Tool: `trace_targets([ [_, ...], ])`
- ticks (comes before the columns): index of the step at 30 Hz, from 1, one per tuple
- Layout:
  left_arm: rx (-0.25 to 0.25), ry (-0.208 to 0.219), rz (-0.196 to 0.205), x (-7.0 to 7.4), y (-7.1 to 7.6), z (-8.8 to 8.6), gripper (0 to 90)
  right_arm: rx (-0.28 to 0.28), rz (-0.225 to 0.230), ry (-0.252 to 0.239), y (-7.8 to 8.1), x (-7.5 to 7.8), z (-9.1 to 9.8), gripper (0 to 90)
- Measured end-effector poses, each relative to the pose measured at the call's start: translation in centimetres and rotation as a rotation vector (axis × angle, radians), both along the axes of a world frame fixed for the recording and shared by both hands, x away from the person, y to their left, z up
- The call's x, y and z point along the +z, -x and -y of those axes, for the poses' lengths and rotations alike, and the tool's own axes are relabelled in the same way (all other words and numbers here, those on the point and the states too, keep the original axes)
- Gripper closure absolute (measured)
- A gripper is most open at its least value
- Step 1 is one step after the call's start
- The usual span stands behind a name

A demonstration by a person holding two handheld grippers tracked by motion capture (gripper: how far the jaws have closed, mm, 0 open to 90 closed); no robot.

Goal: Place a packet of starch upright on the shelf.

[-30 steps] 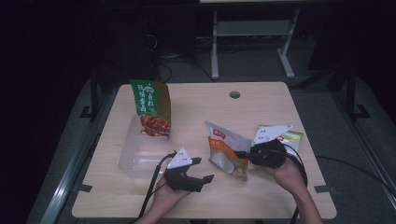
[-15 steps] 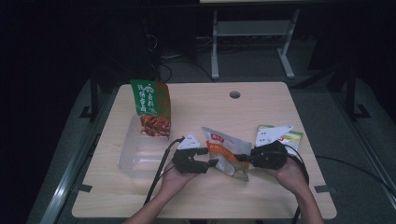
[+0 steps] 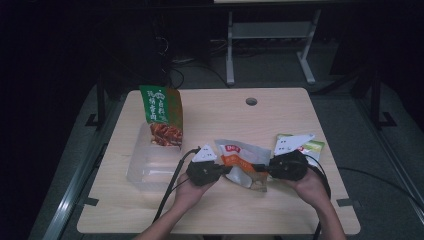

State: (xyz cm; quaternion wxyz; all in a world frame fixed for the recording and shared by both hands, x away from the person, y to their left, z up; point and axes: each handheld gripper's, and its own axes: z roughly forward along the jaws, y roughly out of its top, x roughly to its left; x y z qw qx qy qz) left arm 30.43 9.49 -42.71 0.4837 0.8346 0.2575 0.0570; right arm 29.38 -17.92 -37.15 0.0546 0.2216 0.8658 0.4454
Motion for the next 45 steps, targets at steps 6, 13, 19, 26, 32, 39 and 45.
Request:
trace_targets([
  [6, 0.003, 0.002, 0.003, -0.1, 0.7, -0.4, 89.6, -0.008, -0.029, 0.084, -0.2, -1.2, -1.7, 81.0],
  [13, 0.007, -0.001, 0.013, 0.0, 0.9, -0.8, 89.3, -0.022, -0.053, 0.045, -0.6, -1.4, -2.1, 81.6],
  [19, 0.03, 0.013, 0.009, -0.1, 1.3, -1.2, 77.0, -0.033, -0.026, 0.057, -0.3, -1.3, -2.2, 89.0],
  [26, 0.042, -0.034, 0.053, 0.1, 3.2, -2.2, 61.9, -0.039, -0.015, 0.028, 0.0, -0.9, -2.3, 89.7],
  [32, 0.03, -0.058, 0.058, 0.1, 4.9, -3.5, 57.0, -0.054, -0.009, 0.005, 0.0, -0.1, -2.3, 89.7],
  [39, -0.012, -0.051, 0.07, -0.1, 6.4, -4.6, 53.6, -0.074, -0.005, 0.003, -1.0, 1.3, -2.9, 89.7],
  [45, -0.042, -0.034, 0.064, -0.6, 7.1, -4.8, 51.3, -0.058, 0.004, -0.006, -1.7, 2.6, -4.2, 89.8],
])
